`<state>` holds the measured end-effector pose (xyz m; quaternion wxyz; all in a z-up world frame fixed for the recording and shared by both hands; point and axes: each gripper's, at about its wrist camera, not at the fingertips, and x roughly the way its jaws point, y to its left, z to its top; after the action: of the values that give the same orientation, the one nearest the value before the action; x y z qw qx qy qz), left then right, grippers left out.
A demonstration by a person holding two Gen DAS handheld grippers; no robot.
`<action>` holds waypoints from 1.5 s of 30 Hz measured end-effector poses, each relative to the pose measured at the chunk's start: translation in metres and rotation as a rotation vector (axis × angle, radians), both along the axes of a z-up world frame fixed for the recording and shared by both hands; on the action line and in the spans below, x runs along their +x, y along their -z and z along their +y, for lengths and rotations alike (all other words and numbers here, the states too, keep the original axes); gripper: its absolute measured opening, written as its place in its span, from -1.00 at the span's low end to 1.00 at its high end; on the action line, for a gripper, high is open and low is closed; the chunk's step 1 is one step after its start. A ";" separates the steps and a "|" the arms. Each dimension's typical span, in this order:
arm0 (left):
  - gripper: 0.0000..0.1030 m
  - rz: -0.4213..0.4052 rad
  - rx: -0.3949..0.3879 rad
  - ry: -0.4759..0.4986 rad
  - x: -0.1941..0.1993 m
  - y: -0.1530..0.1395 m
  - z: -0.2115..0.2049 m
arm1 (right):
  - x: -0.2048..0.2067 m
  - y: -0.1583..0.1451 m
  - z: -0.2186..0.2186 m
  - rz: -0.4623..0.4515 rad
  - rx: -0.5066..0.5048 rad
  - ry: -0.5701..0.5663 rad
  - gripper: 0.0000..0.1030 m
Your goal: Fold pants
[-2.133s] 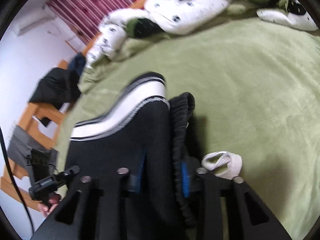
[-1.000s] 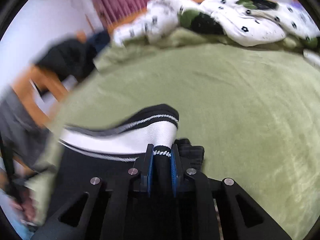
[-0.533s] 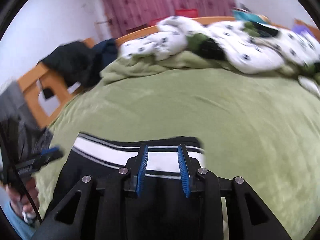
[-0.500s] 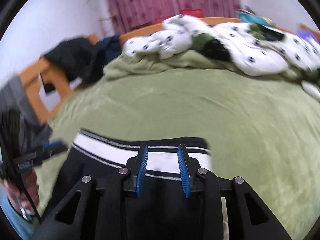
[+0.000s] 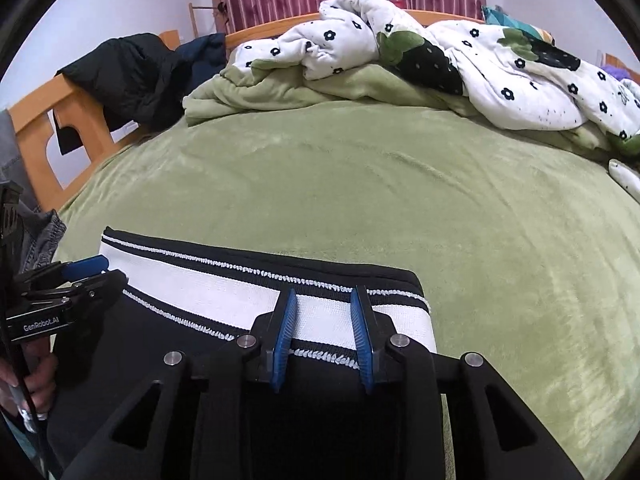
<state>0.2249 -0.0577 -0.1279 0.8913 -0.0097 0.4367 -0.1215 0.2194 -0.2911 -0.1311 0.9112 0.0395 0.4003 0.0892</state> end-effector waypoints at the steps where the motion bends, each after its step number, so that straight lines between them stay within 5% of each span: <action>1: 0.15 0.006 -0.002 0.012 -0.009 -0.004 0.001 | -0.005 -0.004 -0.001 0.004 -0.008 0.003 -0.46; 3: 0.15 0.001 0.026 0.048 -0.032 -0.011 0.001 | -0.020 -0.012 -0.005 0.019 0.012 0.006 -0.46; 6: 0.15 0.085 -0.086 0.154 -0.071 -0.014 0.007 | -0.057 -0.016 -0.017 0.054 0.087 -0.002 -0.44; 9: 0.14 0.092 -0.088 0.142 -0.119 -0.006 0.014 | -0.098 -0.015 -0.019 0.052 0.046 -0.017 -0.44; 14: 0.14 0.030 0.054 0.117 -0.182 -0.001 0.017 | -0.158 -0.001 -0.023 0.100 0.014 -0.005 -0.43; 19: 0.15 0.137 -0.029 0.055 -0.207 0.009 0.049 | -0.195 0.002 -0.023 0.119 -0.013 -0.017 -0.44; 22: -0.09 0.152 0.010 0.010 -0.227 0.023 0.061 | -0.208 -0.003 -0.025 0.104 -0.004 -0.011 -0.44; 28: -0.13 0.060 0.116 0.024 -0.239 0.018 0.051 | -0.207 -0.010 -0.033 0.096 0.040 0.013 -0.44; 31: -0.54 0.006 0.201 0.035 -0.231 0.020 0.037 | -0.202 -0.008 -0.029 0.104 0.039 0.017 -0.43; 32: -0.84 -0.010 0.186 0.035 -0.230 0.018 0.035 | -0.201 -0.007 -0.028 0.107 0.029 0.018 -0.43; 35: -0.84 -0.097 0.105 -0.013 -0.234 -0.002 0.044 | -0.200 -0.007 -0.027 0.106 0.028 0.027 -0.43; 40: -0.86 0.066 0.106 -0.063 -0.231 0.030 0.060 | -0.198 0.003 -0.025 0.134 0.017 0.020 -0.38; 45: -0.70 -0.005 -0.027 -0.071 -0.252 -0.002 0.079 | -0.202 -0.007 -0.022 0.073 -0.020 0.012 -0.38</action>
<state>-0.0270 0.0211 -0.1255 0.8959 -0.0369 0.4321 -0.0959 0.0176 -0.3132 -0.1237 0.8968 0.0362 0.4339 0.0783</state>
